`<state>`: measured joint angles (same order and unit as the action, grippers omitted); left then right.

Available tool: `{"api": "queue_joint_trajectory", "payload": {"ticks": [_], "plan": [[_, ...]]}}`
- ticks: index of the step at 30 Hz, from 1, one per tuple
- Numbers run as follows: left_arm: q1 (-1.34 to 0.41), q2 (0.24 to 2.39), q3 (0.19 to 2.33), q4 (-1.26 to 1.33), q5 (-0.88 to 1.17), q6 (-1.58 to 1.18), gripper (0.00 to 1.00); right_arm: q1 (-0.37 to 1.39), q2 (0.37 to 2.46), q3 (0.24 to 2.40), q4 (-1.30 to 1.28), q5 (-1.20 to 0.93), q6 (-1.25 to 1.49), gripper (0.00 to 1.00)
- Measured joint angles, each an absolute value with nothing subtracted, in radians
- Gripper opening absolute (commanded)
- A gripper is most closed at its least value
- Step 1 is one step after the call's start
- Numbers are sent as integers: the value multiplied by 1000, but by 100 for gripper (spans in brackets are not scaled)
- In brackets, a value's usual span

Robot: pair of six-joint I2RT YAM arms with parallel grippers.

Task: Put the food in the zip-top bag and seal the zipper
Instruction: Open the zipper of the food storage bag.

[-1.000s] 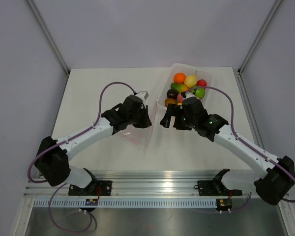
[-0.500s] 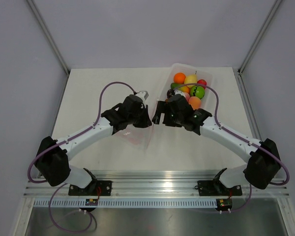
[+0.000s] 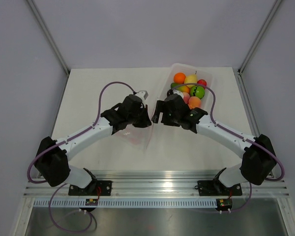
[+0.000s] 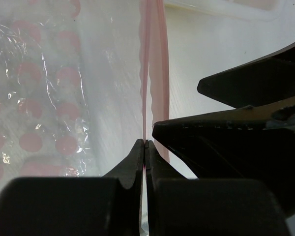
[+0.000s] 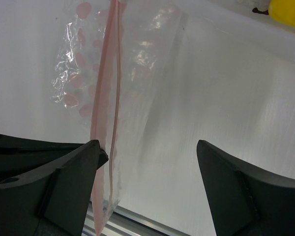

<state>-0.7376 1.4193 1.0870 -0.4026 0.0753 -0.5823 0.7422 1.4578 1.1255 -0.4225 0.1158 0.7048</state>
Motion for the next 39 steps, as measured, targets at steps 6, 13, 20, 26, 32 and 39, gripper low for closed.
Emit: {"api": "queue_joint_trajectory", "payload": {"ticks": [6, 13, 20, 26, 32, 39], "plan": [[-733, 1414, 1087, -404, 75, -582, 0, 742, 1459, 1123, -423, 125, 705, 79], [-729, 1375, 1089, -416, 75, -586, 0, 744, 1517, 1124, -416, 121, 696, 20], [-672, 1347, 1121, -470, 76, -578, 0, 747, 1504, 1143, -416, 138, 688, 0], [-560, 1331, 1221, -569, 68, -543, 0, 748, 1494, 1252, -425, 165, 665, 0], [-512, 1296, 1324, -655, 28, -532, 0, 748, 1623, 1446, -444, 213, 603, 2], [-508, 1324, 1353, -722, -33, -537, 0, 749, 1898, 1673, -531, 223, 533, 48]]}}
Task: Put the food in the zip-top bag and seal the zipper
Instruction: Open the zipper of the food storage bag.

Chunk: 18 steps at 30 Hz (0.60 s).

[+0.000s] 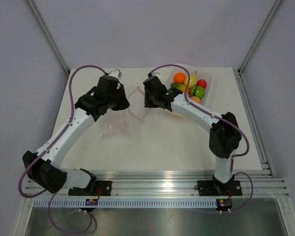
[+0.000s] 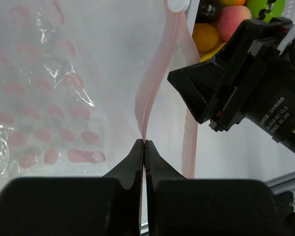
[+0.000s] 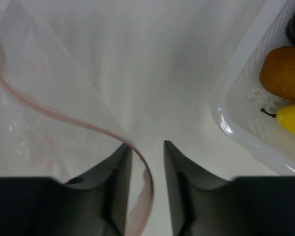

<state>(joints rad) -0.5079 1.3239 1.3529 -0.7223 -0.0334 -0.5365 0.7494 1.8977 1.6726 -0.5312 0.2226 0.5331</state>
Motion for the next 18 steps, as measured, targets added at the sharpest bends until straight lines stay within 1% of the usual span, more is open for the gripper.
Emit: {"api": "queue_joint_trajectory", "payload": {"ticks": [1, 2, 3, 7, 14, 18], "plan": [[-508, 1340, 1362, -729, -40, -536, 0, 749, 1902, 1673, -550, 227, 521, 56], [-506, 1358, 1372, -732, -46, -536, 0, 749, 1901, 1673, -568, 233, 508, 68], [-505, 1372, 1377, -731, -51, -535, 0, 749, 1895, 1673, -575, 244, 497, 73], [-495, 1422, 1380, -730, -60, -535, 0, 736, 1835, 1652, -585, 271, 459, 76], [-472, 1442, 1378, -699, -54, -532, 0, 626, 1574, 1506, -568, 306, 442, 76], [-469, 1443, 1373, -665, -31, -532, 0, 579, 1489, 1446, -556, 303, 443, 76]]}}
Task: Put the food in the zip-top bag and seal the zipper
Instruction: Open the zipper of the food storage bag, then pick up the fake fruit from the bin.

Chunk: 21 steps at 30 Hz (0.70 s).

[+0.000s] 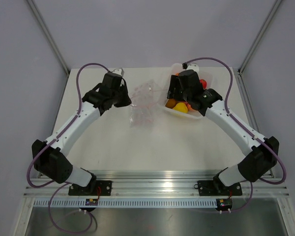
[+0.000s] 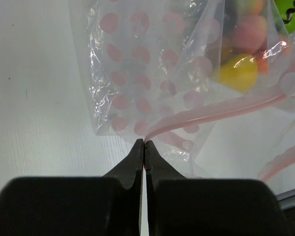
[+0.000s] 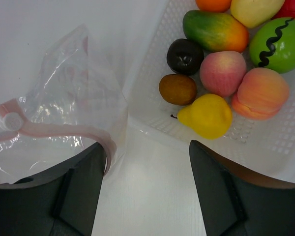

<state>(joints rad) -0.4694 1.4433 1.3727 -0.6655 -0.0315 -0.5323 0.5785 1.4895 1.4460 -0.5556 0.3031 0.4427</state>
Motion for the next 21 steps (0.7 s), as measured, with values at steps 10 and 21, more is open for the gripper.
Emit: {"api": "queue_joint_trajectory", "payload": {"ticks": [10, 21], "plan": [[-465, 1502, 1365, -609, 26, -559, 0, 573, 1481, 1404, -554, 75, 421, 81], [-465, 1527, 1369, -623, 1, -569, 0, 551, 1442, 1406, -572, 25, 394, 77]]}}
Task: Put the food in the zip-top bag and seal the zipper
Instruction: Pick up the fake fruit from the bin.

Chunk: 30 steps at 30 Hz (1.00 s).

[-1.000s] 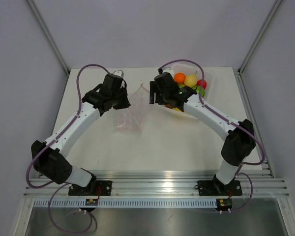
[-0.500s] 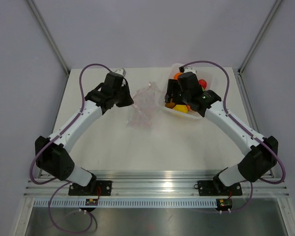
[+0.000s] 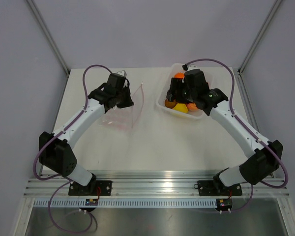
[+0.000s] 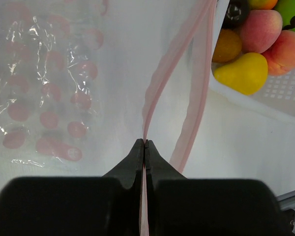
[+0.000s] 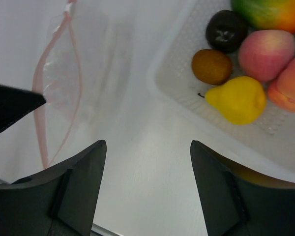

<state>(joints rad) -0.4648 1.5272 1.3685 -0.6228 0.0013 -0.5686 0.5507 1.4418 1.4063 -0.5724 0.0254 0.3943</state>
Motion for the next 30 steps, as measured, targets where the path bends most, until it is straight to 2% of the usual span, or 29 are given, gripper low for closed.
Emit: {"api": "queue_joint_trajectory", "payload": {"ticks": [4, 5, 11, 12, 13, 20, 30], "plan": [[-465, 1527, 1369, -648, -14, -566, 0, 447, 1498, 1486, -646, 117, 390, 82], [-465, 1527, 1369, -651, -15, -566, 0, 418, 1534, 1518, -659, 141, 384, 86], [-465, 1522, 1369, -660, -16, -566, 0, 358, 1784, 1644, -741, 196, 337, 90], [-465, 1520, 1369, -660, -16, -566, 0, 360, 1813, 1645, -752, 193, 335, 98], [-465, 1517, 1369, -660, -16, -566, 0, 361, 1834, 1645, -759, 189, 336, 99], [-465, 1500, 1365, -660, -15, -564, 0, 363, 1914, 1645, -792, 165, 365, 99], [-465, 1493, 1341, -658, -15, -554, 0, 363, 1992, 1647, -754, 114, 418, 88]]}}
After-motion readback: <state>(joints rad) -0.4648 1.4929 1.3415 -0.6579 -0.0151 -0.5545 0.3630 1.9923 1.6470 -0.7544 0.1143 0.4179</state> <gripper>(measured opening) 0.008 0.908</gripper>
